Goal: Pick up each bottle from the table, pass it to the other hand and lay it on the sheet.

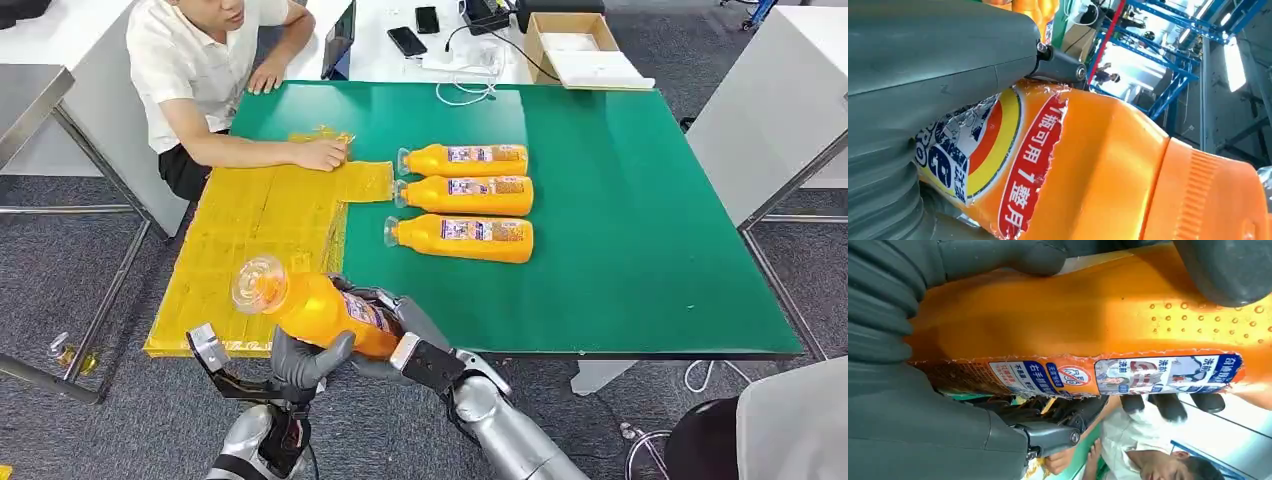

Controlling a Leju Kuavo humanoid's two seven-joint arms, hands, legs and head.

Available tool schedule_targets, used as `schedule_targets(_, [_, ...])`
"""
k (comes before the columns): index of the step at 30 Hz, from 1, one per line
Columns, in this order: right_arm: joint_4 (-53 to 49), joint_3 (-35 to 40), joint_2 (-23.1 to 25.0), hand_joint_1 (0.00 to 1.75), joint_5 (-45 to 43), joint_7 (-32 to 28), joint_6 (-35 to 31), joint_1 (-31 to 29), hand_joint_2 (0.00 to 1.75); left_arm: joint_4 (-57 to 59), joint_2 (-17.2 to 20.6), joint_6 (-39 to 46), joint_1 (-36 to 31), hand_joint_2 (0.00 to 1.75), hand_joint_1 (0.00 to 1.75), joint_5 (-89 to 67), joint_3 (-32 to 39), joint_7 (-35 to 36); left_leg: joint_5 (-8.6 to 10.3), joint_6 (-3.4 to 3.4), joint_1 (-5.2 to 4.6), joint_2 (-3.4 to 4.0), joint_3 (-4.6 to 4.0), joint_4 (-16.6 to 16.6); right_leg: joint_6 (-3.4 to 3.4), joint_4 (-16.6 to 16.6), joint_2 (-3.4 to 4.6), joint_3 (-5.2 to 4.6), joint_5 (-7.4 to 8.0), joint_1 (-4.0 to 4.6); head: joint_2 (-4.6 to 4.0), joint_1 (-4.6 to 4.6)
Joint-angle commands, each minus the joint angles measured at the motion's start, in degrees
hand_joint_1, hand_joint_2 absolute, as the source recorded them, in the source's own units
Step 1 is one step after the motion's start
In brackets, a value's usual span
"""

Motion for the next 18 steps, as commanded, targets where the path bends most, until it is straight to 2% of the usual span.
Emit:
schedule_targets(1, [1.8, 4.4, 0.1, 1.69, 0.7, 0.8, -0.9, 0.6, 1.75, 1.3, 0.9, -2.7, -3.2, 1.75, 1.75, -0.1, -3.7, 2.1, -0.04, -0.06, 0.03, -0.04, 0.14, 0.0, -0.09, 0.0, -0.09, 0.16, -0.07, 0.04, 0.00, 0.00])
schedule_targets(2, [0.8, 3.7, -0.4, 1.43, 0.6, 0.8, -1.5, 1.5, 1.75, 0.0, 1.1, -2.1, -2.4, 1.75, 1.75, -0.2, -3.3, 2.5, -0.02, -0.04, 0.02, -0.05, 0.09, 0.0, -0.07, 0.0, -0.09, 0.11, -0.05, 0.03, 0.00, -0.02])
schedule_targets(3, [0.0, 3.3, -1.0, 0.98, 0.7, 0.8, -1.9, 2.4, 1.75, -0.9, 1.4, -2.0, -1.7, 1.75, 1.75, -0.3, -2.9, 2.6, -0.05, -0.07, 0.02, -0.07, 0.18, 0.0, -0.11, 0.0, -0.14, 0.21, -0.10, 0.04, 0.00, -0.02])
schedule_targets(4, [-1.3, 2.5, -1.4, 0.77, 0.7, 0.8, -2.4, 3.5, 1.75, -1.8, 1.7, -1.6, -1.0, 1.75, 1.75, -0.2, -2.4, 3.5, -0.03, -0.05, 0.04, -0.08, 0.12, 0.0, -0.08, 0.0, -0.13, 0.15, -0.07, 0.05, 0.00, 0.00])
schedule_targets(5, [-2.1, 2.0, -1.8, 0.14, 0.7, 0.8, -2.6, 4.4, 1.75, -2.2, 1.9, -1.3, -0.5, 1.75, 1.75, -0.1, -2.0, 4.1, -0.08, -0.08, 0.04, -0.10, 0.25, -0.1, -0.12, -0.1, -0.17, 0.29, -0.13, 0.06, 0.00, -0.02])
schedule_targets(6, [-4.7, 0.5, -2.2, 0.00, 0.6, 0.9, -3.4, 6.3, 1.75, -3.0, 1.8, 0.6, 0.4, 1.75, 1.75, -0.1, -0.8, 5.9, -0.08, -0.07, 0.02, -0.11, 0.22, 0.0, -0.11, 0.0, -0.17, 0.26, -0.13, 0.04, 0.00, 0.00])
schedule_targets(8, [-7.8, -1.3, -2.4, 0.00, 1.1, 0.9, -5.5, 8.5, 1.75, -3.9, 1.2, 3.9, 1.3, 1.75, 1.75, -1.2, 1.0, 7.7, -0.10, -0.08, 0.03, -0.09, 0.26, -0.1, -0.13, -0.1, -0.16, 0.30, -0.15, 0.05, 0.00, -0.02])
schedule_targets(9, [-10.4, -2.3, -2.6, 0.00, 1.3, 0.4, -6.6, 10.1, 0.00, -4.5, 1.3, 6.5, 1.4, 1.75, 1.75, -2.5, 1.7, 8.7, -0.05, -0.05, 0.00, -0.11, 0.14, -0.1, -0.08, 0.0, -0.16, 0.17, -0.10, 0.01, 0.00, 0.00])
schedule_targets(11, [-11.2, -2.5, -2.7, 0.00, 1.3, 0.5, -6.6, 10.5, 0.00, -4.5, 1.4, 6.6, 1.3, 1.75, 1.75, -2.5, 1.9, 8.7, -0.07, -0.06, 0.01, -0.14, 0.11, 0.0, -0.10, 0.0, -0.15, 0.17, -0.11, 0.02, 0.00, 0.00])
schedule_targets(15, [-22.4, -4.8, -3.5, 0.00, 2.8, -1.4, -10.3, 17.6, 0.00, -6.8, 2.3, 21.8, 1.0, 1.75, 1.75, -10.8, 4.7, 10.4, -0.05, -0.07, 0.02, -0.12, -0.03, 0.0, -0.10, 0.0, -0.15, 0.04, -0.09, 0.03, 0.00, 0.00])
schedule_targets(18, [-27.2, -4.9, -4.1, 0.00, 4.6, -2.0, -13.9, 20.9, 0.00, -7.5, 3.6, 28.2, 0.2, 1.75, 1.75, -15.7, 6.3, 10.6, -0.06, -0.09, 0.01, -0.11, 0.04, 0.0, -0.13, 0.0, -0.15, 0.07, -0.11, 0.02, 0.00, 0.00])
